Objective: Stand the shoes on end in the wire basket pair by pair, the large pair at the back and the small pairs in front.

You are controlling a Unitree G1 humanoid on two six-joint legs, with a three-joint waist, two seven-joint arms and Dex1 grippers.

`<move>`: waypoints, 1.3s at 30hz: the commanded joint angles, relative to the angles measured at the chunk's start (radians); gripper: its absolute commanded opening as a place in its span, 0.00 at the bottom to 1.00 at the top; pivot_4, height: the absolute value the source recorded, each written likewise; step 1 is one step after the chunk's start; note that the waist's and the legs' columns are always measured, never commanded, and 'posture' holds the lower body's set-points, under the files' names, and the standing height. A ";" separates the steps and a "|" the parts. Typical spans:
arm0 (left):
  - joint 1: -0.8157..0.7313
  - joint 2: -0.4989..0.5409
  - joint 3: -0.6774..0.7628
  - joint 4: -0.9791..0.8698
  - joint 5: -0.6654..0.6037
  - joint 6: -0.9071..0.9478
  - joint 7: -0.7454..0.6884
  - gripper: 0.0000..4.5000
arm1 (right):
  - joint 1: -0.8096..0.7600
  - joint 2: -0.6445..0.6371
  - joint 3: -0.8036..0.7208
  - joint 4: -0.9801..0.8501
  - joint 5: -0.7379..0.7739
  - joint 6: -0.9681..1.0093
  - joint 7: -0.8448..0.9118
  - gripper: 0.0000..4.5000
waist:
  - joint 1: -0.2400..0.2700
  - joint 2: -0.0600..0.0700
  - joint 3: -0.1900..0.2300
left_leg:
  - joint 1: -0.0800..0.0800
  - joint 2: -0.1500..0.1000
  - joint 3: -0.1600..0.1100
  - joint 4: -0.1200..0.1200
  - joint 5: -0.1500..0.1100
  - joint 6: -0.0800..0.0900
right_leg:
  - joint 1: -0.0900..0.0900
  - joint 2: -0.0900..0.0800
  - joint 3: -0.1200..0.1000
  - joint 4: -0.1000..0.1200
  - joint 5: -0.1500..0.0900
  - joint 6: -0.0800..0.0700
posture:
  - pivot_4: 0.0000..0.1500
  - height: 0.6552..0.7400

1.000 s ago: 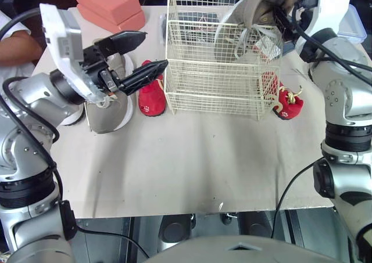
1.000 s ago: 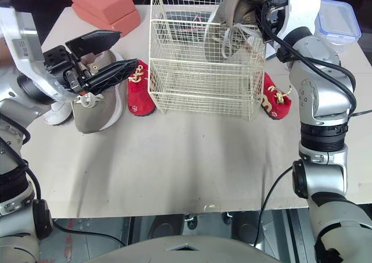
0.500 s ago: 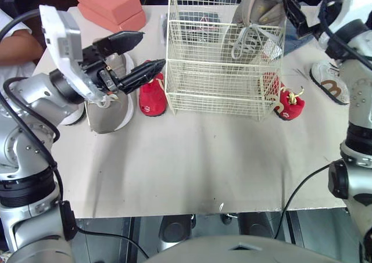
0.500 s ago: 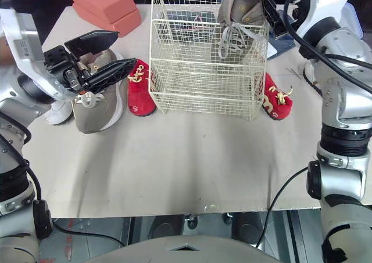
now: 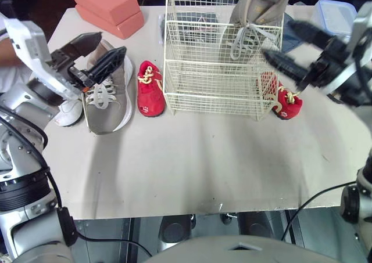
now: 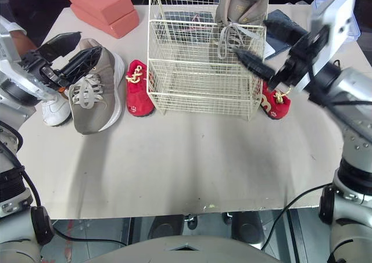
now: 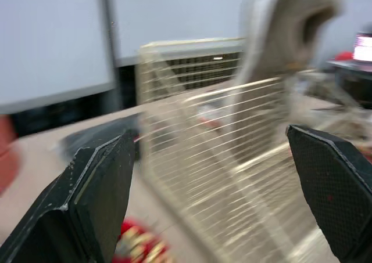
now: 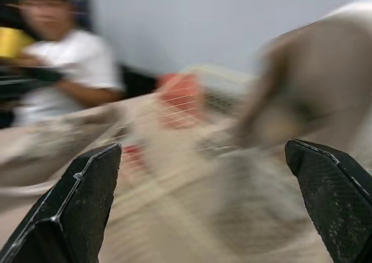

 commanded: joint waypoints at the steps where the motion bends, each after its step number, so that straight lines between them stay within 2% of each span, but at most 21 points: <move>1: 0.005 0.015 0.050 0.134 0.077 -0.086 0.006 1.00 | 0.112 0.060 0.051 -0.102 -0.036 -0.154 0.037 0.99 | 0.001 0.000 0.000 | 0.000 0.000 0.000 0.000 0.000 0.000 | 0.000 0.000 0.000 0.000 -0.001 0.001 | 1.00 0.36; 5: -0.010 0.045 0.033 0.318 0.168 -0.177 -0.018 1.00 | 0.224 0.094 0.137 -0.141 -0.114 -0.255 0.050 0.99 | 0.002 0.000 0.000 | 0.000 0.000 0.000 0.000 0.000 0.000 | 0.000 0.000 -0.001 0.000 -0.002 0.003 | 1.00 0.36; 10: -0.111 0.081 0.021 0.548 0.246 -0.267 -0.028 1.00 | 0.246 0.115 0.173 -0.138 -0.211 -0.386 0.040 0.99 | 0.003 -0.001 0.000 | 0.000 0.000 0.000 0.000 0.000 0.000 | 0.000 0.000 -0.004 0.000 -0.002 0.003 | 1.00 0.36; 15: -0.244 0.116 -0.020 0.811 0.323 -0.364 -0.070 1.00 | 0.250 0.120 0.205 -0.130 -0.226 -0.424 0.048 0.99 | 0.001 -0.002 -0.001 | 0.000 0.000 0.000 0.000 0.000 0.000 | 0.000 0.000 -0.005 0.000 -0.001 0.002 | 1.00 0.36; 23: -0.420 0.149 -0.090 1.139 0.414 -0.357 -0.131 1.00 | 0.258 0.115 0.227 -0.121 -0.222 -0.442 0.061 0.99 | 0.000 -0.004 -0.001 | 0.000 0.000 0.000 0.000 0.000 0.000 | 0.000 0.000 -0.005 0.000 -0.001 0.001 | 1.00 0.36; 32: -0.579 0.151 -0.170 1.305 0.481 -0.209 -0.330 1.00 | 0.245 0.116 0.245 -0.106 -0.228 -0.451 0.061 0.99 | 0.000 -0.006 -0.001 | -0.001 -0.001 0.000 0.001 0.000 0.000 | 0.000 0.000 -0.005 0.001 -0.002 0.003 | 1.00 0.36; 39: -0.627 0.170 -0.224 1.346 0.551 -0.212 -0.363 1.00 | 0.251 0.117 0.249 -0.111 -0.238 -0.456 0.052 0.99 | -0.016 -0.006 -0.001 | -0.001 -0.001 0.000 0.001 0.000 0.000 | 0.000 0.000 -0.005 0.001 -0.002 0.003 | 1.00 0.36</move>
